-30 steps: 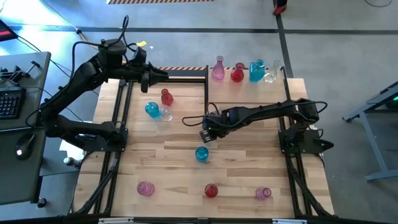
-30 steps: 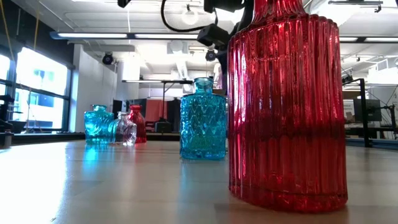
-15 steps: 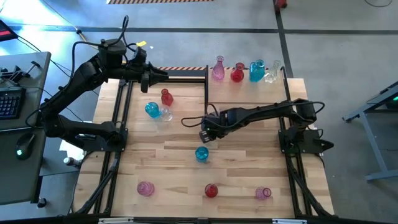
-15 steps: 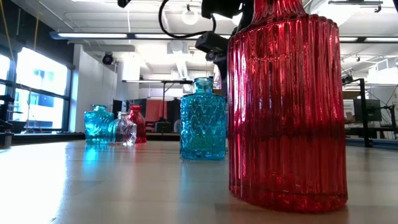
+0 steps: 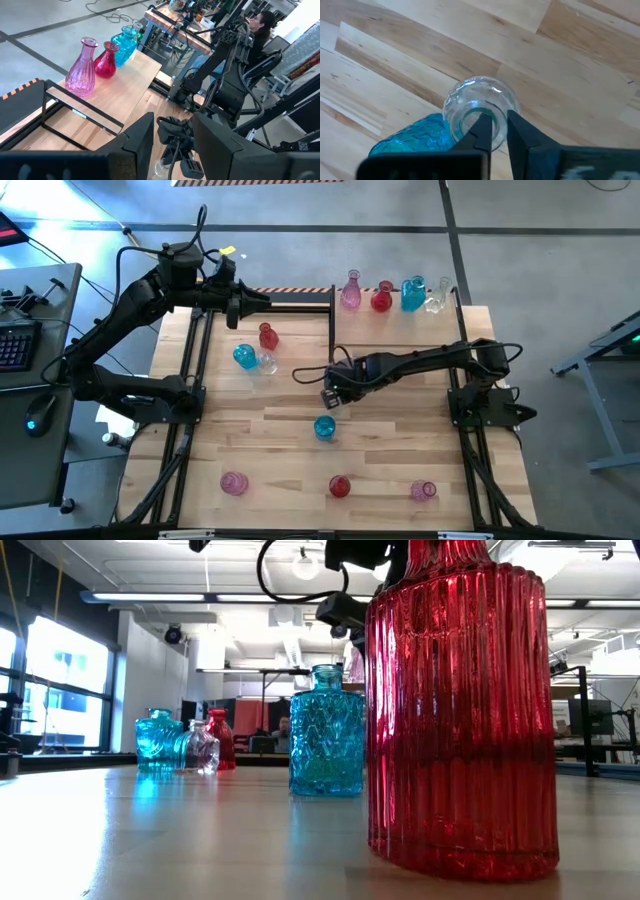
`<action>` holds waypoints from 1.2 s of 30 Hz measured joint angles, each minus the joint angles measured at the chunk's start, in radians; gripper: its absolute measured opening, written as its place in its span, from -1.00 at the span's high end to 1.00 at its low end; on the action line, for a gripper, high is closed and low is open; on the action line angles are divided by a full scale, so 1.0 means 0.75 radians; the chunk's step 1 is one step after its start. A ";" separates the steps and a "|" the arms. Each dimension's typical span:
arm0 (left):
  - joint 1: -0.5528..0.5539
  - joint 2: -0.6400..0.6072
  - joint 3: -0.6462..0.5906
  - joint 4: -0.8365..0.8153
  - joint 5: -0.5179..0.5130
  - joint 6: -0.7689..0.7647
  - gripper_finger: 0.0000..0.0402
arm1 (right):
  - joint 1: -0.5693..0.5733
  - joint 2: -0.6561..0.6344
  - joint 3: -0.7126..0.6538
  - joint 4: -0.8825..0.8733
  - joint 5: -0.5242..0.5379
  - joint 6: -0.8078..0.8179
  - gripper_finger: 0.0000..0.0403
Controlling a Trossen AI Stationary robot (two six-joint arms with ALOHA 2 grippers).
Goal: Sort vases onto shelf
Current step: Put the bottom transparent vase on the shelf aligned with the transparent vase
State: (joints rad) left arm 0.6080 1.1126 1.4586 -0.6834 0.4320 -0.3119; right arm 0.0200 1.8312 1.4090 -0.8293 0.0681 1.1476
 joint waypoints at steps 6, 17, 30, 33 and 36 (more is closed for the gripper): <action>0.000 0.000 0.000 0.000 0.000 0.000 0.37 | 0.000 -0.002 0.000 -0.026 -0.020 0.000 0.93; 0.000 0.000 0.000 0.000 0.000 0.000 0.37 | 0.000 -0.058 -0.005 -0.115 -0.028 -0.001 0.98; 0.000 0.000 0.000 0.000 0.000 0.000 0.37 | -0.021 -0.278 -0.005 -0.341 0.049 0.005 0.99; 0.000 0.000 0.000 0.001 0.000 0.000 0.37 | -0.038 -0.349 -0.004 -0.406 0.080 0.006 0.99; 0.000 0.000 0.000 0.000 0.000 0.000 0.37 | -0.058 -0.417 -0.004 -0.476 0.095 0.006 0.99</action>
State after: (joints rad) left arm 0.6083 1.1126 1.4586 -0.6832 0.4320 -0.3119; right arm -0.0235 1.5183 1.4059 -1.1862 0.1394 1.1519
